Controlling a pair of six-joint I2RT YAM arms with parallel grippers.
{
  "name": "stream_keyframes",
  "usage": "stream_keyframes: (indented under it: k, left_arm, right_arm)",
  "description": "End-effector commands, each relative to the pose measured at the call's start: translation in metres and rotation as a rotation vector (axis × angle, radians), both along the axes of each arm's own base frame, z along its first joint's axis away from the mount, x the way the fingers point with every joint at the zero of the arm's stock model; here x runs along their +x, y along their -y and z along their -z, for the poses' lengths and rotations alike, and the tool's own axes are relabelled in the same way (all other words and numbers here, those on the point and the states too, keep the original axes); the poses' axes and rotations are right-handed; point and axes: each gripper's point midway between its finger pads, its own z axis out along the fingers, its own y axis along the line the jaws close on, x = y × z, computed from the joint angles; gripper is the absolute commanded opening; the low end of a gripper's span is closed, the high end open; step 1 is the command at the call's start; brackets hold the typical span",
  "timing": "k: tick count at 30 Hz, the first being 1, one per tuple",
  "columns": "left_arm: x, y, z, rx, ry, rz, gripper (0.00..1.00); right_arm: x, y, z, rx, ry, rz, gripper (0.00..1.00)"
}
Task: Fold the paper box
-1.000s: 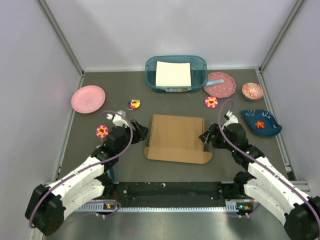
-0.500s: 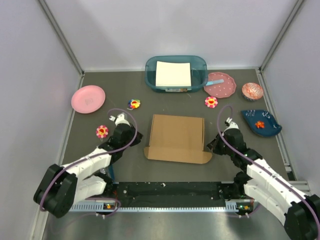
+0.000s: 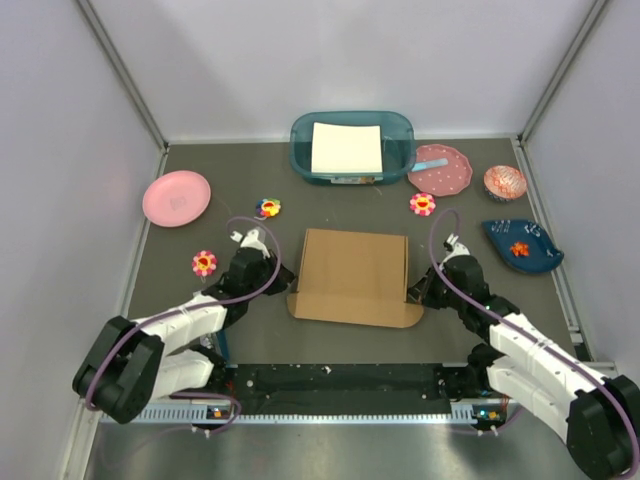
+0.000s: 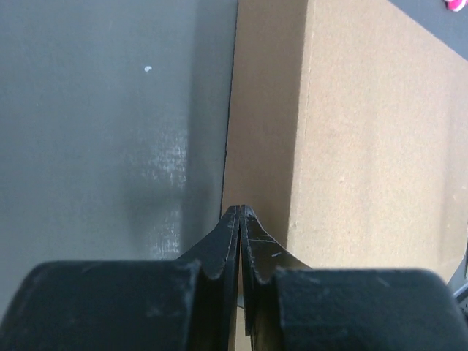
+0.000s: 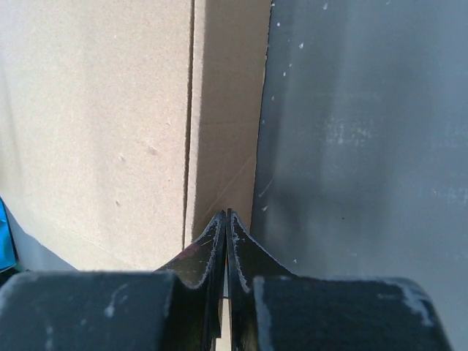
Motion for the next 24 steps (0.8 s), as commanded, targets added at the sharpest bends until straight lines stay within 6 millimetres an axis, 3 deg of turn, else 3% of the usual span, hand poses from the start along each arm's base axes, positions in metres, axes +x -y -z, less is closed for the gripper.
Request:
stream_keyframes:
  k: [1, 19, 24]
  left_arm:
    - [-0.004, 0.007, -0.005, -0.04, 0.03, 0.048, 0.05]
    - [-0.023, 0.018, -0.025, -0.15, 0.079, 0.128, 0.03]
    - [-0.031, 0.031, -0.047, -0.243, 0.127, 0.201, 0.02]
  right_arm:
    - [0.006, -0.009, -0.015, 0.051, 0.055, -0.027, 0.0]
    - [-0.001, -0.015, -0.022, 0.09, 0.07, -0.06, 0.0]
    - [-0.002, -0.022, -0.04, 0.135, 0.108, -0.089, 0.0]
